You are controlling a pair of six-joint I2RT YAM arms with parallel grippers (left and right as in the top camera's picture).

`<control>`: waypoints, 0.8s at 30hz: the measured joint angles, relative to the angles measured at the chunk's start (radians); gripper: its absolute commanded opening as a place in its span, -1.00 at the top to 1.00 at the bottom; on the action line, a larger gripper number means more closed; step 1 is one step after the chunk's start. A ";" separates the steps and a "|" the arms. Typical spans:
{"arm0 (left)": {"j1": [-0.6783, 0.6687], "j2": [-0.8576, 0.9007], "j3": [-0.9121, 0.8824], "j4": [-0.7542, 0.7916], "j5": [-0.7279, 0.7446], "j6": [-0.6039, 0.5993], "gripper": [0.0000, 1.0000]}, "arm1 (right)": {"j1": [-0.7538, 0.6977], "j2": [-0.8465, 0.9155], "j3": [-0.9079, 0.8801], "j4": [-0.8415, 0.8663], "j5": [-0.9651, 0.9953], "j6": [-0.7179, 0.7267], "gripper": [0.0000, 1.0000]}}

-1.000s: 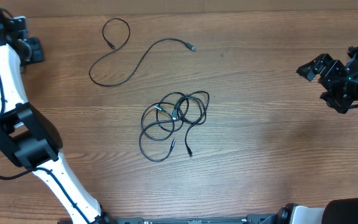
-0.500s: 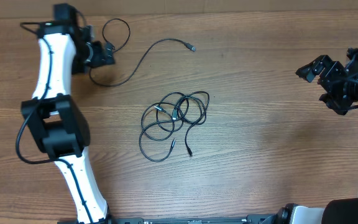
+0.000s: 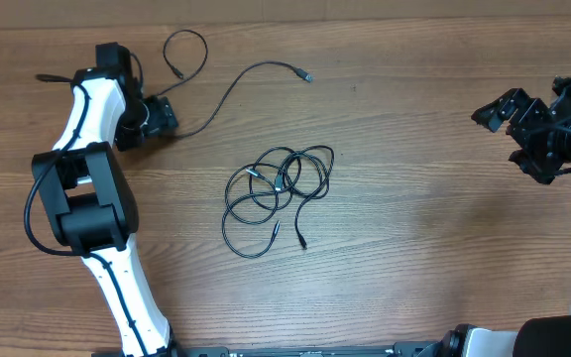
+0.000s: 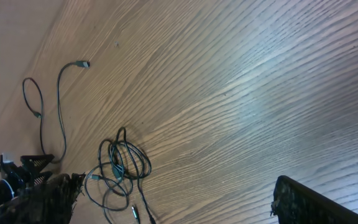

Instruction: Untangle cables

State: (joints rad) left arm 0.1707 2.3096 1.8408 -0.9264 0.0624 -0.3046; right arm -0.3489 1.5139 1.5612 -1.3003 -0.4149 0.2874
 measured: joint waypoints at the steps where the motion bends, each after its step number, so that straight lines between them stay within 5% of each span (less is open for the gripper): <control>1: 0.002 0.000 -0.001 0.003 -0.003 -0.008 -0.64 | 0.000 0.000 0.000 0.000 0.000 0.000 -1.00; 24: -0.057 0.000 -0.015 0.003 -0.195 -0.033 -0.54 | 0.000 0.000 0.000 0.006 0.000 -0.005 -1.00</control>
State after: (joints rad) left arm 0.1135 2.3096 1.8259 -0.9237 -0.1322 -0.3374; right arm -0.3489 1.5139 1.5612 -1.2945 -0.4152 0.2825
